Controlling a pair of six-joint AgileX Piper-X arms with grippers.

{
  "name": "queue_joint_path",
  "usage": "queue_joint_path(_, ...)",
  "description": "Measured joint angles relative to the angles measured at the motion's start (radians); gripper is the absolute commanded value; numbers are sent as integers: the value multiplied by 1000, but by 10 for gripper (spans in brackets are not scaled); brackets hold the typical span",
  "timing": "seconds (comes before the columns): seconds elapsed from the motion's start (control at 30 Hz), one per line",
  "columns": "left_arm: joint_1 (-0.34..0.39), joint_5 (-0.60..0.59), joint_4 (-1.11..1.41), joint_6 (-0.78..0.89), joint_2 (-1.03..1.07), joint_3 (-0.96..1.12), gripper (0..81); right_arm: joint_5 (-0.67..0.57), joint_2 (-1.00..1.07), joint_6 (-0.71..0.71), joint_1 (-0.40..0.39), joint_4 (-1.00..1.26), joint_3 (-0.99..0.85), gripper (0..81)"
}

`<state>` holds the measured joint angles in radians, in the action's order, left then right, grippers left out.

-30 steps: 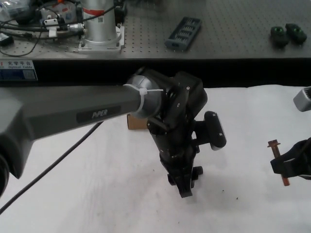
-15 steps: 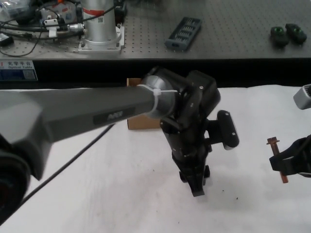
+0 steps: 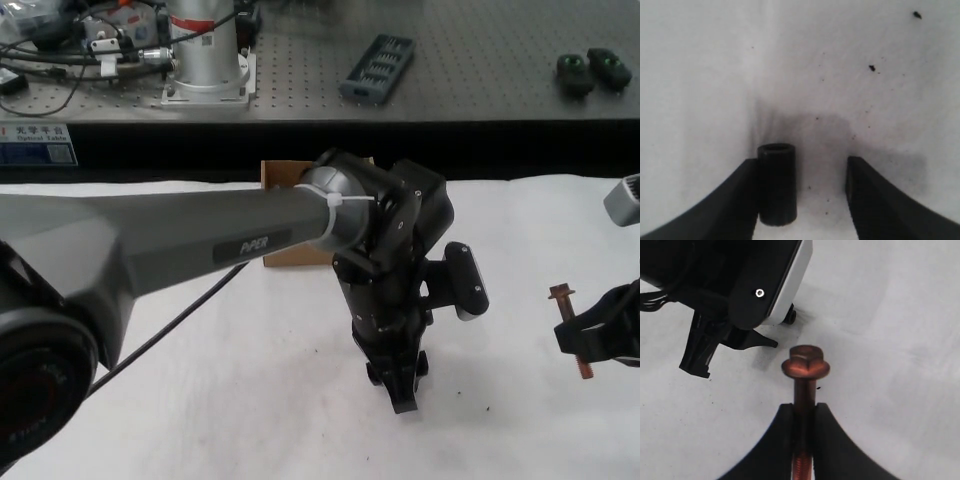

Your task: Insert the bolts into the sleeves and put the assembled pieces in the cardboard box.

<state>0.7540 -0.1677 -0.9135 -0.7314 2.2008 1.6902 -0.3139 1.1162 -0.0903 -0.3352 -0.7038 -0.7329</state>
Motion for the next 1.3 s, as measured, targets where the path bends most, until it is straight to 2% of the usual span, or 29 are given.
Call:
queue_joint_path(0.17, 0, 0, 0, 2, 0, 0, 359, 0, 0, 0, 0, 0, 0, 43)
queue_joint_path(0.63, 2, 36, -35, 17, 0, 3, 126, 0, 0, 0, 0, 0, 0, 43)
queue_joint_path(0.8, 2, 26, -39, 99, 0, 4, 24, -2, 0, 0, 0, 0, 0, 43)
queue_joint_path(0.83, -2, 9, -39, 118, 0, 4, 6, -6, 0, 0, 0, 0, 0, 43)
queue_joint_path(1.13, -38, -165, -1, 249, -38, 4, 6, -66, 0, 8, 0, 26, 0, 43)
queue_joint_path(1.3, -75, -356, 18, 329, -101, -15, 6, -147, 0, 47, 0, 139, 0, 43)
